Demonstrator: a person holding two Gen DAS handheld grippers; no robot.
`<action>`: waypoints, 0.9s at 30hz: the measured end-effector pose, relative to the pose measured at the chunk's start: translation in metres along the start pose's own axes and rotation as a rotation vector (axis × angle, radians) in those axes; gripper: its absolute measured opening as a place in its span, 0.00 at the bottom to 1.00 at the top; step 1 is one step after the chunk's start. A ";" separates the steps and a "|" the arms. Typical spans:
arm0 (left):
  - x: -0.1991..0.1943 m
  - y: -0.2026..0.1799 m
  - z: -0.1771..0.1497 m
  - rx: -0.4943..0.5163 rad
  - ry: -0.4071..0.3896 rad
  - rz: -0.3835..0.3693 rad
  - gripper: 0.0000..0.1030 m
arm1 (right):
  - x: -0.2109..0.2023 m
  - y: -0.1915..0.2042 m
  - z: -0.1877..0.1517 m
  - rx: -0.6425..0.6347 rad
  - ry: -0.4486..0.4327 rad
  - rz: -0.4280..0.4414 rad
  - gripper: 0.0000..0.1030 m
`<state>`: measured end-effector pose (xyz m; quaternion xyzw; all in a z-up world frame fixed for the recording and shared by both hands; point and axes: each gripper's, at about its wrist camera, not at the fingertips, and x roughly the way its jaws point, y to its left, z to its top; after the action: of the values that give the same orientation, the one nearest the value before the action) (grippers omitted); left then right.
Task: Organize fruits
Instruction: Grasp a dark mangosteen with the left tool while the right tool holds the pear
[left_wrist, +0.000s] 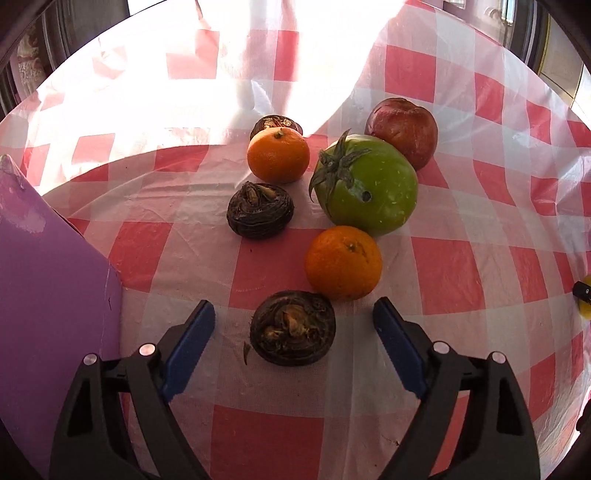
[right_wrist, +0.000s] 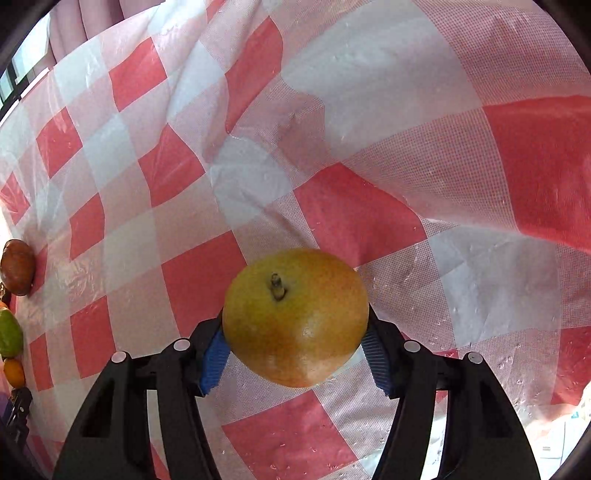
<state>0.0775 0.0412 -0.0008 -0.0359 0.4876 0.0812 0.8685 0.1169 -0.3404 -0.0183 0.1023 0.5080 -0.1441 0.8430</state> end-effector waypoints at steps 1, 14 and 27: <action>0.000 0.000 0.000 0.000 -0.004 0.000 0.85 | 0.001 0.001 0.000 -0.001 0.002 -0.002 0.60; -0.019 -0.021 -0.008 0.112 0.025 -0.130 0.38 | -0.031 0.050 -0.018 -0.189 0.016 0.045 0.59; -0.064 -0.017 -0.002 0.100 -0.039 -0.196 0.38 | -0.065 0.102 -0.068 -0.342 0.080 0.123 0.59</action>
<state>0.0462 0.0174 0.0525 -0.0387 0.4680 -0.0278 0.8824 0.0673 -0.2136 0.0107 -0.0061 0.5511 0.0006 0.8344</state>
